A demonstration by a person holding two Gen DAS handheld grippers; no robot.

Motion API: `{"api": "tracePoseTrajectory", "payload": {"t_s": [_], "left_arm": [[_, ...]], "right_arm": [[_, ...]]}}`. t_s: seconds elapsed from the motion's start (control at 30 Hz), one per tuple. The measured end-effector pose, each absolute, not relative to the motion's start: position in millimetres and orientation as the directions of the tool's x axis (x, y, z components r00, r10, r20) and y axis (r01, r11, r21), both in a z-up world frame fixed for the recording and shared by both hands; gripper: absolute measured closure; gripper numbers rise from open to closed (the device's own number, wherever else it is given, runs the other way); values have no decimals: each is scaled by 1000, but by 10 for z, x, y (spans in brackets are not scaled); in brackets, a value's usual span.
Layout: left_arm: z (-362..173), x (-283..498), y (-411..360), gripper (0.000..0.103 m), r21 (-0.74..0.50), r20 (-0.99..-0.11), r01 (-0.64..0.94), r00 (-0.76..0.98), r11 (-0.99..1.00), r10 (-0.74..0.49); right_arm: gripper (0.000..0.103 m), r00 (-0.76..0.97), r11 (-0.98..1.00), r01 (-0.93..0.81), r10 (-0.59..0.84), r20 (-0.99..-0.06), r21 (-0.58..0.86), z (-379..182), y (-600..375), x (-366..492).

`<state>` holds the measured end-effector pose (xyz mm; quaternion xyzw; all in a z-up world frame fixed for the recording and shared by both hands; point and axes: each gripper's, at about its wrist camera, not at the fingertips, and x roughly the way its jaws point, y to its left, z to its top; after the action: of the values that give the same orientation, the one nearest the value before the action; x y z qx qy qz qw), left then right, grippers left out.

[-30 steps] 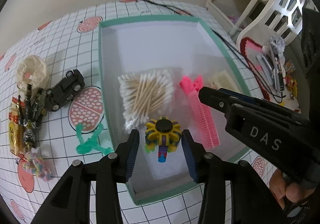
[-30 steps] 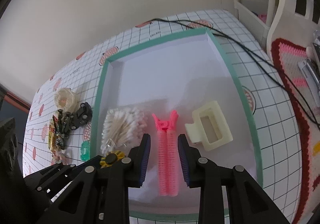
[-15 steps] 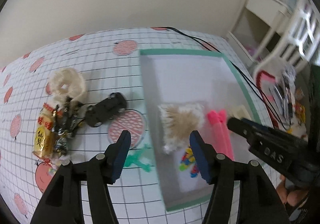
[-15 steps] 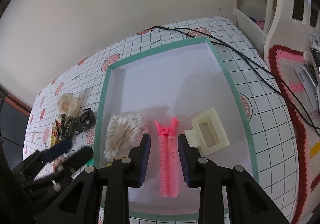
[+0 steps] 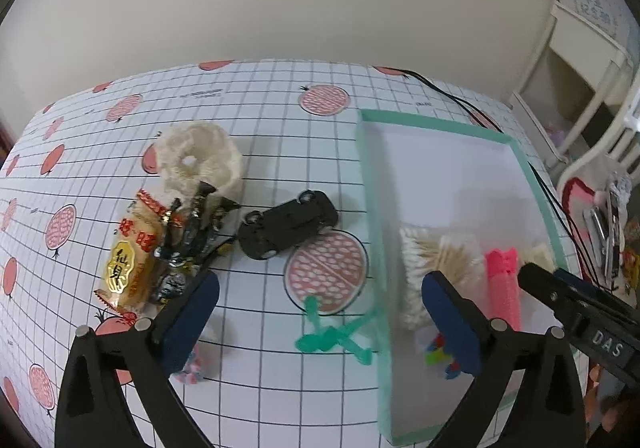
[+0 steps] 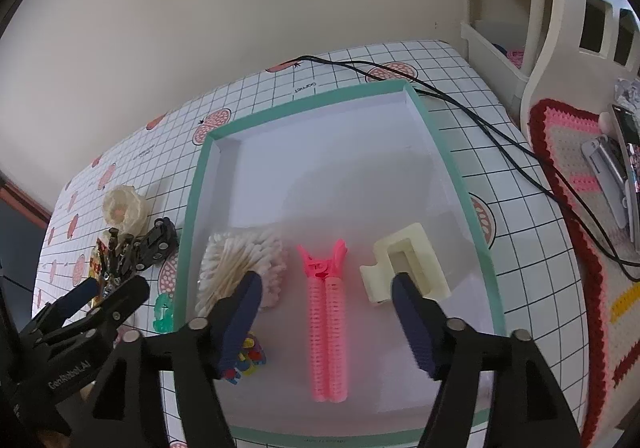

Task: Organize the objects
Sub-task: 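Move both tools back from the tray toward the remaining pile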

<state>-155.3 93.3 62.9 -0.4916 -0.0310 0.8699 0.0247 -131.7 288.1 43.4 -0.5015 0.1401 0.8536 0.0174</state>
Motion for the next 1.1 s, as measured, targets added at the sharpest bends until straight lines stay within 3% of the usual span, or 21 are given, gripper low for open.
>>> {"api": "tracePoseTrajectory", "payload": {"t_s": [0.23, 0.3, 0.7, 1.1], "left_arm": [[589, -1573, 855, 1, -84, -857, 19, -512, -996, 63], [588, -1574, 843, 1, -85, -856, 22, -513, -996, 62], [617, -1585, 764, 0, -92, -850, 37, -524, -995, 59], [771, -1439, 45, 0, -151, -849, 242, -528, -958, 1]], "right_arm": [[2, -500, -962, -171, -103, -860, 214, 406, 2866, -1334], [0, -503, -961, -174, -99, -859, 213, 399, 2868, -1337], [0, -513, -966, -170, -83, -854, 196, 403, 2830, -1346], [0, -651, -975, -64, -122, -749, 214, 701, 2517, -1328]]}}
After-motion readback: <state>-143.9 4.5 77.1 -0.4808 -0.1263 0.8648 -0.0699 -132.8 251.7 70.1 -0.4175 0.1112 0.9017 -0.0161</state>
